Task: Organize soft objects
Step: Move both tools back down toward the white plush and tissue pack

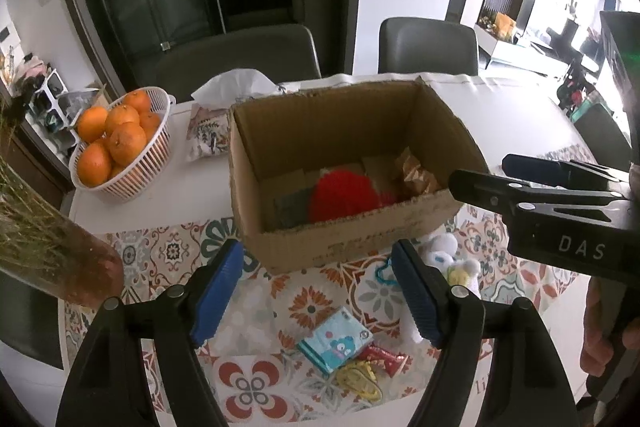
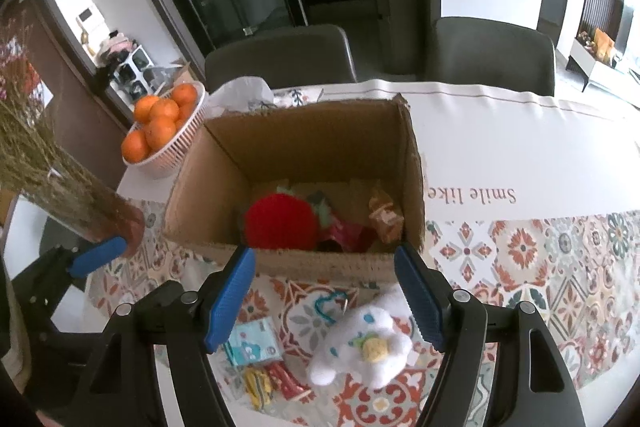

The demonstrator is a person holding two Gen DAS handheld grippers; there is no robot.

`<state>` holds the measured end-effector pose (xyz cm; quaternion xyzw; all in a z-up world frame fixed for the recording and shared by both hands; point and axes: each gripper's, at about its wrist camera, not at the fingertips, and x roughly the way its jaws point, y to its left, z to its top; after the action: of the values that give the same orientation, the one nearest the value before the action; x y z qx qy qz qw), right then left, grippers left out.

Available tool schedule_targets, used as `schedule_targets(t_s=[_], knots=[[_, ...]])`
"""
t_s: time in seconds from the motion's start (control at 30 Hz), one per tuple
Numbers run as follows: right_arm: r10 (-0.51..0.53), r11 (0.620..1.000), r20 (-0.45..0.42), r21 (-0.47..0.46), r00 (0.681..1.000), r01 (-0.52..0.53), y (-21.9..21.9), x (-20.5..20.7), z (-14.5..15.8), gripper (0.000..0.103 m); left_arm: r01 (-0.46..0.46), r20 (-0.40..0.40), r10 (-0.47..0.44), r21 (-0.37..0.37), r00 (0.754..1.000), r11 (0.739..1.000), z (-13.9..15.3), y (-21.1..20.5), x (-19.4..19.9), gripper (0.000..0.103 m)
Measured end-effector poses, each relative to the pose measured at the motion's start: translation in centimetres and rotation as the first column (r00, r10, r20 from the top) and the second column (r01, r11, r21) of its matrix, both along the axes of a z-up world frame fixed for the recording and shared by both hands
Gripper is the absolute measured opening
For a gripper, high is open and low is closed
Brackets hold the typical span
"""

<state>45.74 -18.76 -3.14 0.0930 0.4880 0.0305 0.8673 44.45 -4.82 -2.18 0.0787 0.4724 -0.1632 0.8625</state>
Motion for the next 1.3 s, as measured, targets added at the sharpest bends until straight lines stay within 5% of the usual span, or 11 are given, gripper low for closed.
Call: schedule_targets(t_s=[0.37, 0.6, 1.3], knots=[[-0.031, 1.0, -0.055, 0.002, 0.998, 0.031, -0.4, -2.1, -1.8, 0.074, 0.038, -0.057, -0.036, 0.022, 0.998, 0.999, -1.8, -0.4, -1.6, 0.077], [-0.078, 0.997, -0.101, 0.02, 0.992, 0.08, -0.8, -3.1, -3.7, 0.083, 0.081, -0.109, -0.077, 0.04, 0.991, 0.996, -3.4, -0.8, -2.3, 0.082], [-0.153, 0.981, -0.258, 0.077, 0.954, 0.179, -2.5, -4.6, -9.8, 0.088, 0.185, -0.262, -0.154, 0.098, 0.953, 0.978, -8.9, -2.5, -2.6, 0.082]])
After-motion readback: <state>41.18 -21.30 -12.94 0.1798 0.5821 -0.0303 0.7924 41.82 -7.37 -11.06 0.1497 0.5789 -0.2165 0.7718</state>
